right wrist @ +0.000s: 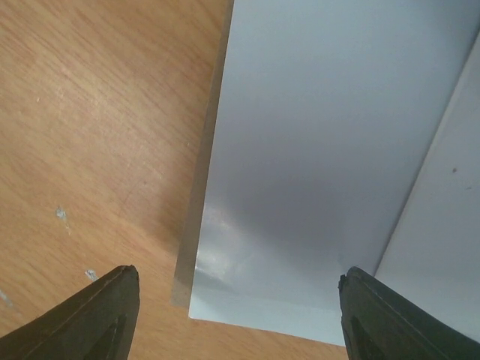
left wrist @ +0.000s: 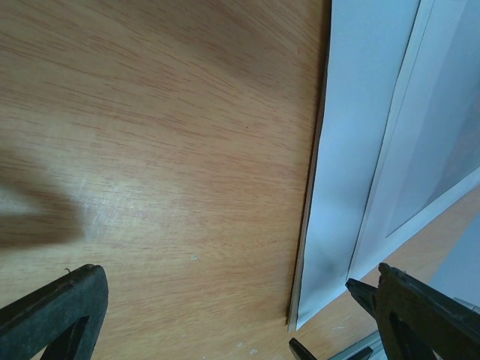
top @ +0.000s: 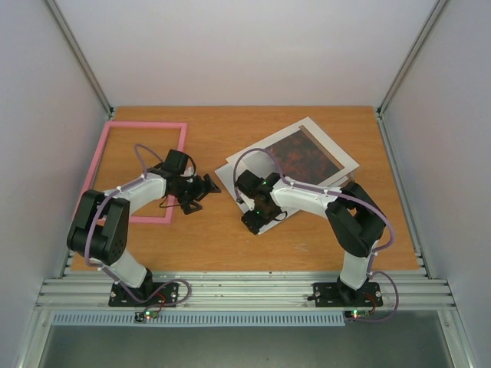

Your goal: Take the photo out of the frame

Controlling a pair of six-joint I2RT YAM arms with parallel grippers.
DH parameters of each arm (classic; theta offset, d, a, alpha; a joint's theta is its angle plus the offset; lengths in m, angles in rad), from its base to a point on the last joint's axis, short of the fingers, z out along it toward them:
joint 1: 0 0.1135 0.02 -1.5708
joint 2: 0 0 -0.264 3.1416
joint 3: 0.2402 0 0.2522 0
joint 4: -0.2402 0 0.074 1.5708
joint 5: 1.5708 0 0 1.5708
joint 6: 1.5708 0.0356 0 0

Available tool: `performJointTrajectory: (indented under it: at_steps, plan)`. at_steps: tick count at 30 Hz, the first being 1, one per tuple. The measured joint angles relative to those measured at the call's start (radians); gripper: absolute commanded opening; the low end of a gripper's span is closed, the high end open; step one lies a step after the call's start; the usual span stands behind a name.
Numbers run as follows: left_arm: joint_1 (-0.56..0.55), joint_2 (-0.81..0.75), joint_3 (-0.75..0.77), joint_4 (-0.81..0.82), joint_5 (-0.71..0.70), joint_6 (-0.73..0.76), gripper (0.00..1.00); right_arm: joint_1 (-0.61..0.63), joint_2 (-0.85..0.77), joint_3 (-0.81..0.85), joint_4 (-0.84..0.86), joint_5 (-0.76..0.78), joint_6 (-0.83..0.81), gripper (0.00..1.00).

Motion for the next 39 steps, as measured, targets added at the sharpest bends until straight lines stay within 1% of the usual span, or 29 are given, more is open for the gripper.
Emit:
performJointTrajectory:
  at_steps: [6,22,28,33,39]
  plan:
    - [0.000,0.005,0.000,0.002,0.007,0.000,0.96,-0.020,0.000,0.000,-0.023,-0.027,-0.050,0.75]
    - [-0.027,0.021,0.000,0.010,0.015,-0.002,0.96,-0.025,0.033,0.000,-0.047,-0.006,-0.115,0.74]
    - [-0.042,0.024,0.003,0.013,0.015,-0.005,0.96,-0.025,0.037,0.000,-0.046,0.006,-0.116,0.69]
    - [-0.048,0.026,0.004,0.015,0.015,-0.007,0.96,-0.023,0.042,0.000,-0.045,0.057,-0.117,0.64]
    - [-0.050,0.032,0.004,0.024,0.019,-0.019,0.96,-0.023,0.042,-0.003,-0.040,0.085,-0.113,0.55]
